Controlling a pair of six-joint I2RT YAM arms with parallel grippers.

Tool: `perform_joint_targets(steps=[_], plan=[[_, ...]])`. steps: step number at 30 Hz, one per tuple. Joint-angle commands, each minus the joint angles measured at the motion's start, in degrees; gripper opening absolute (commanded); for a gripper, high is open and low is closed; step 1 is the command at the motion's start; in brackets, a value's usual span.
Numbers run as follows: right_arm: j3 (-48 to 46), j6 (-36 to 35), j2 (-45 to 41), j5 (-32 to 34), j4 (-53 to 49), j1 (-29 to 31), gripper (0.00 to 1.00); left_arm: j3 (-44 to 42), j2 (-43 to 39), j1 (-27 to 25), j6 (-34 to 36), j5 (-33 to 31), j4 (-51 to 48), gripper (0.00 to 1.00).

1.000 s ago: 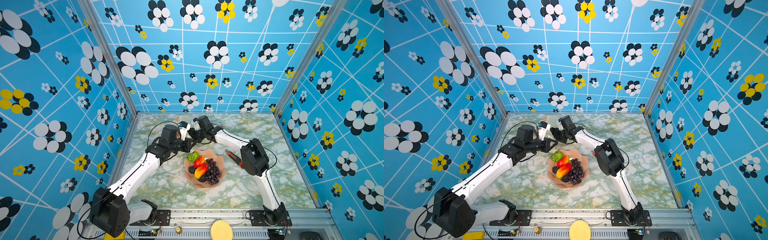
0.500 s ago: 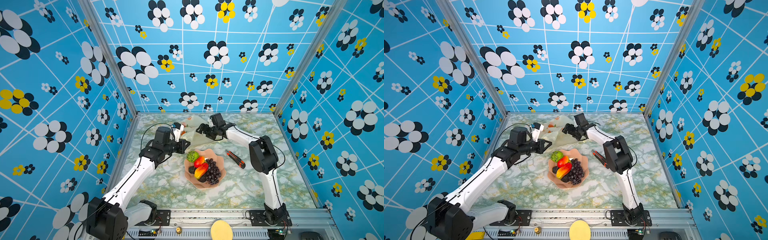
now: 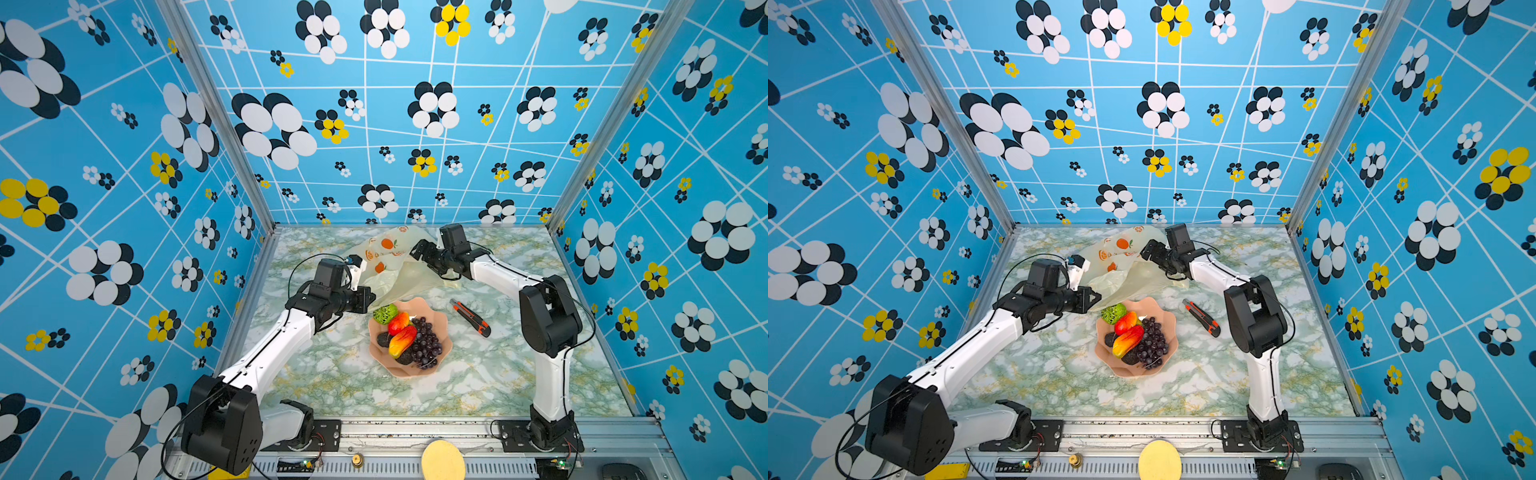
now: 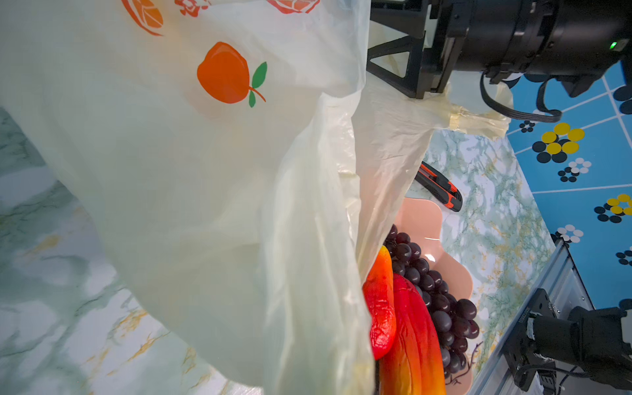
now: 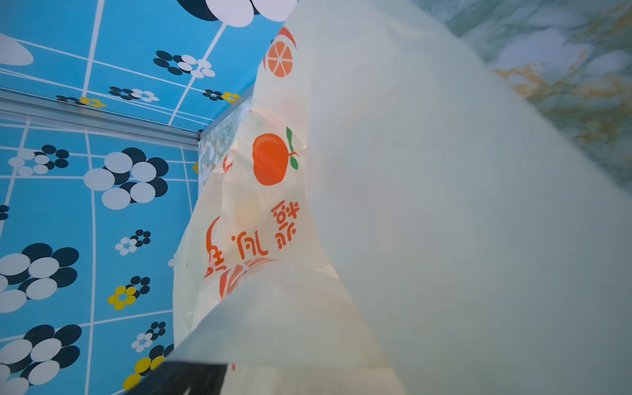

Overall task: Place the fruits into the plastic bag
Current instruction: 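Open the right gripper inside the bag to drop the yellow fruit, then withdraw the right gripper from the bag and move it over the bowl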

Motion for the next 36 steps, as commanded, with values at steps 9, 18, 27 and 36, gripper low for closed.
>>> perform_joint_targets(steps=[9,18,27,36], plan=[[-2.06,2.76,-2.75,-11.87,6.03,-0.15,0.95,1.59,1.38,-0.04,-3.6,-3.6,2.88,0.0],[-4.53,1.1,-7.12,-16.5,7.82,-0.08,0.98,1.36,2.61,-0.94,-6.02,-1.27,6.07,0.0],[-7.95,-3.86,-14.27,-17.99,8.52,0.0,0.99,1.41,3.08,-1.78,-6.54,-1.7,6.64,0.0],[-11.17,-25.89,-27.14,-6.55,-5.16,1.47,0.99,1.98,2.97,-2.08,-6.75,-1.8,6.31,0.0]])
